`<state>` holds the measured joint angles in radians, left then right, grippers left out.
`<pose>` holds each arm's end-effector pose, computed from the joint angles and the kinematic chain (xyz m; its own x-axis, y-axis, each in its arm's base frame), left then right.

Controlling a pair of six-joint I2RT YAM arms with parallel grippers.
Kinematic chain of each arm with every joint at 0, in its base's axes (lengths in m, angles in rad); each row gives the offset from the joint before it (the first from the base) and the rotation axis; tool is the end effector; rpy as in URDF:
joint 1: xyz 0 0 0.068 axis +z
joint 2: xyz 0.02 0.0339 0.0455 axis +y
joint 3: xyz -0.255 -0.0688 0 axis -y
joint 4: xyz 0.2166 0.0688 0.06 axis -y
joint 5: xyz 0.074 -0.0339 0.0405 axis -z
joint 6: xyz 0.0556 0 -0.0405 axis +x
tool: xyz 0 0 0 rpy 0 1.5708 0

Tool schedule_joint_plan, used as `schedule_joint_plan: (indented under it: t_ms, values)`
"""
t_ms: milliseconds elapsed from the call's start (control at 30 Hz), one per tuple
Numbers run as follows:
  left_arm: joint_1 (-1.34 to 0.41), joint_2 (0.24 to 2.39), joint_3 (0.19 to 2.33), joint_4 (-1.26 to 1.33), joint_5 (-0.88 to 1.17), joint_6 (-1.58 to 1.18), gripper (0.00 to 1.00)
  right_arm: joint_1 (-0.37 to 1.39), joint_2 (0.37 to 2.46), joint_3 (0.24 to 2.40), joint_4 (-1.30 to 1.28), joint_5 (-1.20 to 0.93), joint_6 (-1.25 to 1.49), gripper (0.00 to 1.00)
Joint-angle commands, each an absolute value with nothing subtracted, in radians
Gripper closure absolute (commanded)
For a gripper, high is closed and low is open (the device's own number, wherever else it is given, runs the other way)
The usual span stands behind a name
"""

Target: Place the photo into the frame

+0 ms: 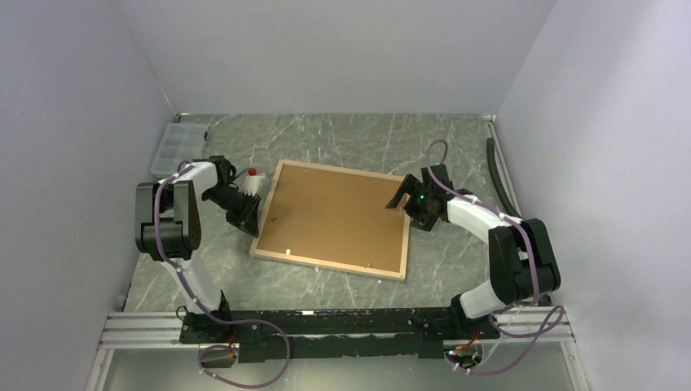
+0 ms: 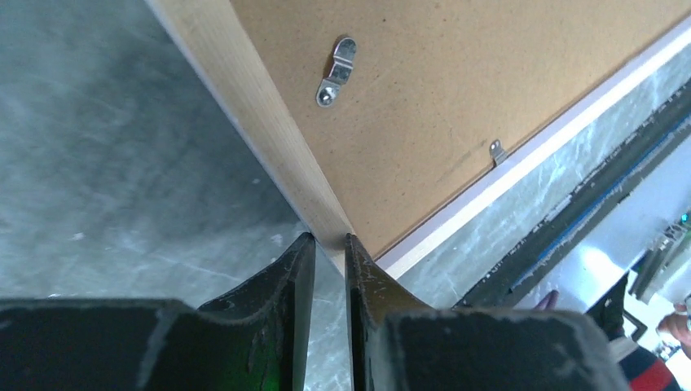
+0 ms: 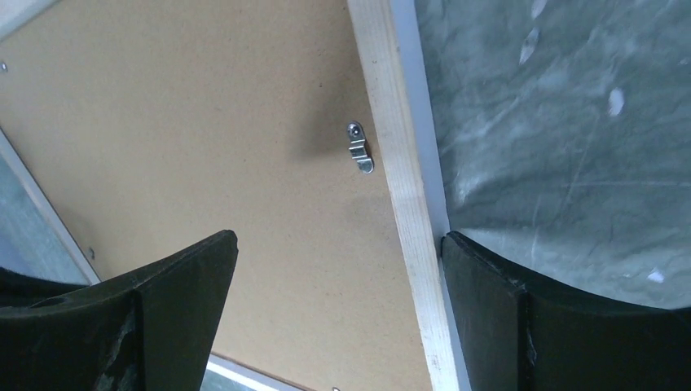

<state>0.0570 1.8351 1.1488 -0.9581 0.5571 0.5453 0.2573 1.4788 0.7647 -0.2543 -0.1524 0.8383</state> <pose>0.2845 -0.0132 0.1479 -0.8965 0.3898 -0.2106 0.4419 0.7521 -0.4890 0.2615 0.0775 0.1646 -0.7817 0.5542 -0.2859 0.3686 0.7805 0.5049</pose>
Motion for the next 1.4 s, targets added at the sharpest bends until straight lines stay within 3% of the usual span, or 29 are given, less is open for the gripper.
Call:
schedule_joint_plan:
  t_ms: [0, 267, 467, 667, 867, 1000, 1267, 1367]
  values:
    - [0.023, 1.842, 1.153, -1.074, 0.669, 0.612, 0.76, 0.235, 1.499, 0.872, -0.275, -0.158, 0.788, 0.0]
    - [0.028, 1.85, 1.231, -1.097, 0.717, 0.609, 0.72, 0.243, 1.439, 0.973, -0.396, -0.021, 0.775, 0.0]
    - [0.183, 1.932, 1.395, -1.115, 0.787, 0.577, 0.57, 0.471, 1.416, 1.008, -0.305, -0.002, 0.84, 0.0]
    - [0.193, 2.04, 1.469, -1.111, 0.894, 0.529, 0.48, 0.733, 1.605, 1.153, -0.168, -0.027, 0.855, 0.0]
    - [0.184, 2.085, 1.438, -1.088, 0.945, 0.534, 0.37, 0.837, 1.778, 1.235, 0.008, -0.097, 0.894, 0.04]
    - [0.164, 2.095, 1.414, -1.049, 0.928, 0.52, 0.41, 0.86, 1.864, 1.289, 0.07, -0.135, 0.923, 0.1]
    - [0.131, 2.122, 1.398, -1.011, 0.902, 0.499, 0.68, 0.875, 2.024, 1.345, 0.204, -0.236, 1.032, 0.15]
    - [0.125, 2.128, 1.387, -0.994, 0.888, 0.488, 0.72, 0.877, 2.065, 1.357, 0.236, -0.257, 1.063, 0.16]
